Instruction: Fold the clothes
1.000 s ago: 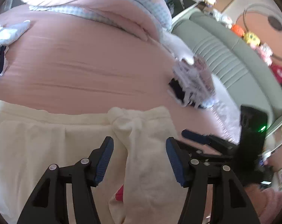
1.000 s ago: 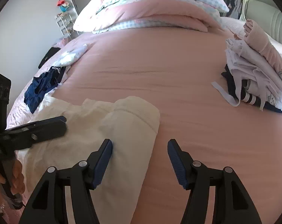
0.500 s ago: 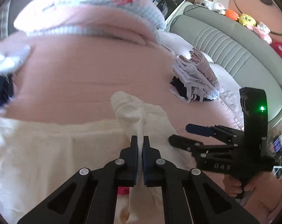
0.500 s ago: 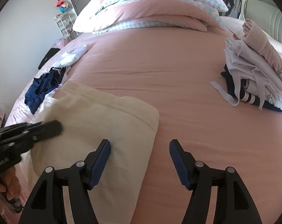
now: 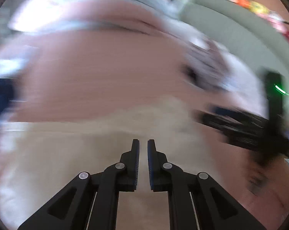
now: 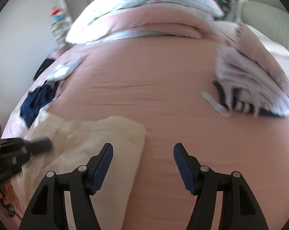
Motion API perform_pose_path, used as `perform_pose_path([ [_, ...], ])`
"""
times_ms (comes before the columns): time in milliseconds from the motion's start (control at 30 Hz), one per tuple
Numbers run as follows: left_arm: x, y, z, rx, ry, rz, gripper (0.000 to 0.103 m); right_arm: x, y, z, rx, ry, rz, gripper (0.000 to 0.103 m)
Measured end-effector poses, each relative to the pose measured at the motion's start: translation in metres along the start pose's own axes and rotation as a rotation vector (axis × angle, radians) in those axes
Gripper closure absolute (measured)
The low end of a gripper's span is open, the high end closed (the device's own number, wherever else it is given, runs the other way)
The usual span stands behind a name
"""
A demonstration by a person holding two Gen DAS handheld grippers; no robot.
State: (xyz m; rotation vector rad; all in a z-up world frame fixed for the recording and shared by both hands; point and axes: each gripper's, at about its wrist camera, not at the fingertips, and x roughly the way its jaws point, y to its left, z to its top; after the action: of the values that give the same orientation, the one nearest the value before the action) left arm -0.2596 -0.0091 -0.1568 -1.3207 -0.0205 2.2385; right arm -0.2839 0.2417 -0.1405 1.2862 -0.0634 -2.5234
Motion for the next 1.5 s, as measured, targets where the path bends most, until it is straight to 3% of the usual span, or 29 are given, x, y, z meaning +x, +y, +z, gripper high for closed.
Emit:
perform_pose_path([
  [33,0.012,-0.006,-0.002,0.034,0.046,-0.044,0.096,0.005,0.005,-0.003,-0.031,0.019,0.008,0.038],
  [67,0.021,-0.007,-0.004,0.065,0.063,-0.032,0.096,0.011,0.01,-0.005,-0.061,0.038,0.016,0.038],
  [133,0.032,0.007,-0.004,0.071,0.067,0.059,0.093,0.022,0.015,-0.01,-0.101,0.061,0.012,0.037],
  [167,0.033,0.024,-0.001,0.026,0.061,0.125,0.094,0.027,0.015,-0.012,-0.109,0.065,-0.001,0.035],
  [200,0.028,0.043,0.0,-0.04,0.054,0.174,0.101,0.027,0.011,-0.009,-0.09,0.06,0.006,0.032],
  [267,0.011,0.074,0.005,-0.2,0.014,0.151,0.102,0.023,0.005,-0.005,-0.052,0.044,0.009,0.032],
  [300,0.005,0.076,0.009,-0.221,-0.002,0.142,0.101,0.02,0.002,-0.003,-0.036,0.033,0.004,0.032],
  [367,0.002,0.051,0.017,-0.107,-0.01,0.021,0.101,0.003,0.005,0.003,-0.033,-0.017,-0.009,0.032],
  [467,0.016,0.005,0.026,0.09,0.02,-0.087,0.101,-0.011,0.015,0.006,-0.086,-0.075,0.032,0.032],
  [567,0.059,0.002,0.031,0.213,0.129,0.092,0.098,0.011,0.019,-0.001,-0.141,0.003,-0.043,0.032],
  [600,0.063,0.013,0.031,0.191,0.137,0.116,0.099,0.019,0.015,-0.003,-0.137,0.028,-0.067,0.032],
  [700,0.035,0.053,0.033,-0.057,0.083,0.145,0.099,0.018,0.004,0.003,-0.065,0.027,-0.038,0.032],
  [800,-0.009,0.048,0.007,-0.101,0.01,0.094,0.097,0.006,0.006,0.009,-0.066,-0.017,-0.057,0.032],
  [933,-0.026,0.006,-0.046,-0.001,0.01,0.009,0.097,-0.017,0.038,-0.008,-0.104,0.001,0.082,0.032],
  [1000,-0.023,-0.017,-0.067,0.048,0.017,-0.025,0.097,-0.015,0.06,-0.028,-0.139,0.057,0.087,0.032],
  [1100,-0.01,-0.025,-0.088,0.084,0.098,0.057,0.097,-0.016,0.076,-0.062,-0.177,0.113,0.034,0.031],
  [1200,-0.029,-0.009,-0.1,-0.012,0.091,0.1,0.094,-0.021,0.071,-0.094,-0.178,0.185,-0.007,0.03],
  [1267,-0.043,0.0,-0.108,-0.086,0.076,0.129,0.096,-0.035,0.067,-0.101,-0.115,0.169,-0.001,0.03],
  [1367,-0.045,-0.006,-0.115,-0.103,0.043,0.014,0.095,-0.049,0.08,-0.101,-0.121,0.087,0.012,0.03],
  [1433,-0.028,-0.014,-0.126,-0.058,0.123,0.061,0.095,-0.046,0.102,-0.101,-0.194,0.066,0.019,0.03],
  [1500,-0.034,-0.011,-0.132,-0.089,0.114,0.049,0.095,-0.038,0.12,-0.115,-0.294,0.099,-0.023,0.029],
])
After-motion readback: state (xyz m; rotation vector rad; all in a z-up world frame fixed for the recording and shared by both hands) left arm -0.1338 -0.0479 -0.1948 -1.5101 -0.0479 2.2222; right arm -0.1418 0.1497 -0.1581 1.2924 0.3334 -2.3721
